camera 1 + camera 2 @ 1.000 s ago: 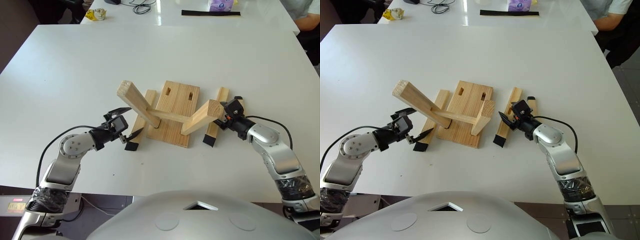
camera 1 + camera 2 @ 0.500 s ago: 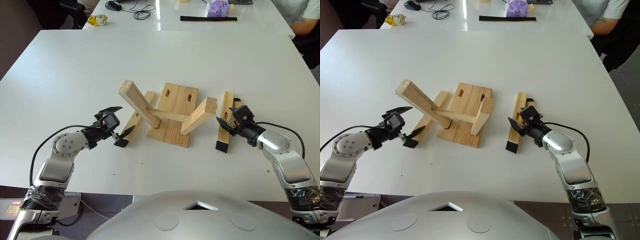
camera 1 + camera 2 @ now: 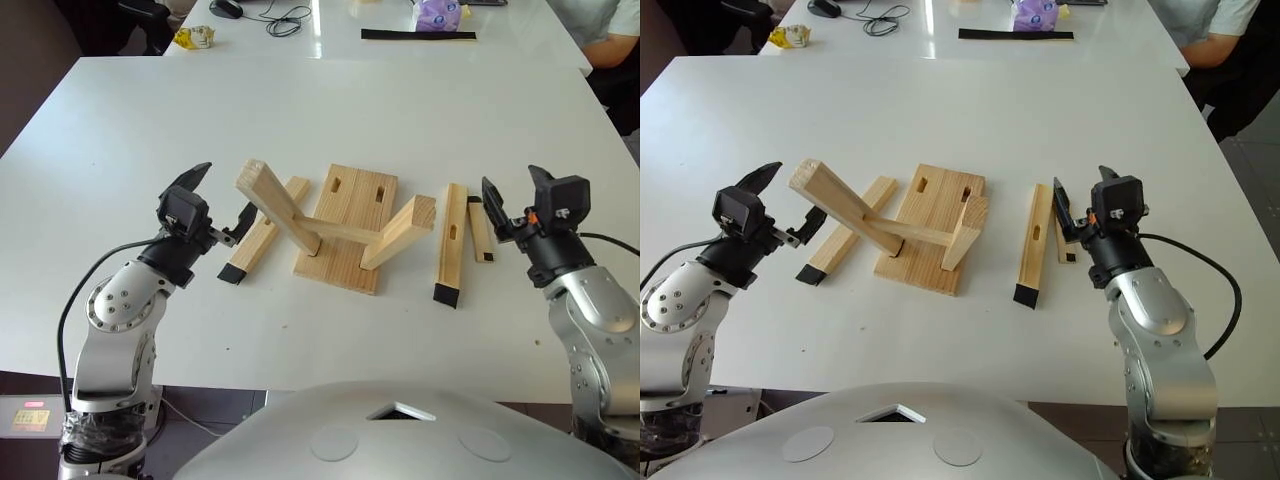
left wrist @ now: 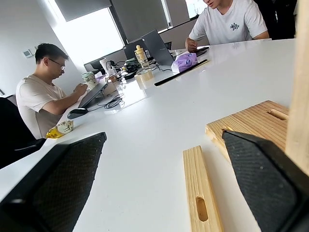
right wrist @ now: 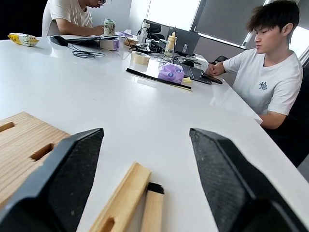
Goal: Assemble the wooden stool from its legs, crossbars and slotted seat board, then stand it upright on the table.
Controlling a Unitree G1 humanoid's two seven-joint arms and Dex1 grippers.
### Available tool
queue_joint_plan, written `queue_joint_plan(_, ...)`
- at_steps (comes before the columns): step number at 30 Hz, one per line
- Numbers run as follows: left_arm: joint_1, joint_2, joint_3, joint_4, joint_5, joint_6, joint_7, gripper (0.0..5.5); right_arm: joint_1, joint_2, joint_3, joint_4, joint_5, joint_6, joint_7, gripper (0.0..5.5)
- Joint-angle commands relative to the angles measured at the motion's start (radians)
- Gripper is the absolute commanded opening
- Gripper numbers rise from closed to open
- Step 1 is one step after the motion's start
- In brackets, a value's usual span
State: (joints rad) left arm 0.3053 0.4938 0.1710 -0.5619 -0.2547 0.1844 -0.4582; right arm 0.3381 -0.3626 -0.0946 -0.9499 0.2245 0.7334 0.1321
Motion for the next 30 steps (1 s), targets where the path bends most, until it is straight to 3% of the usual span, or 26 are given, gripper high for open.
queue_joint_plan(1,-0.015,0.002,-0.047,0.01,0.038,0.024,0.002,4.47,0.004,-0.035,0.03,-0.037,0.037,0.072,0.049,3.29)
queue_joint_plan(12,-0.019,-0.01,0.028,-0.054,0.031,0.037,0.032,4.47,-0.006,-0.037,-0.077,-0.081,0.055,0.17,0.042,3.29)
queue_joint_plan(16,-0.1,-0.051,-0.111,-0.171,-0.016,0.123,0.034,4.47,-0.06,-0.008,0.091,-0.096,0.085,0.21,0.021,3.29)
queue_joint_plan(19,-0.185,-0.07,-0.248,-0.224,-0.039,0.196,0.012,4.47,-0.208,0.059,0.255,-0.068,0.076,0.277,-0.024,3.29)
queue_joint_plan(22,-0.242,-0.049,-0.302,-0.227,-0.059,0.22,-0.048,4.47,-0.358,0.15,0.346,-0.016,0.064,0.333,-0.059,3.29)
queue_joint_plan(26,-0.249,-0.001,-0.322,-0.166,-0.026,0.207,-0.1,4.47,-0.419,0.172,0.344,0.049,0.012,0.321,-0.07,3.29)
queue_joint_plan(30,-0.202,0.015,-0.311,-0.131,-0.009,0.171,-0.095,4.47,-0.42,0.113,0.279,0.113,-0.032,0.277,-0.034,3.29)
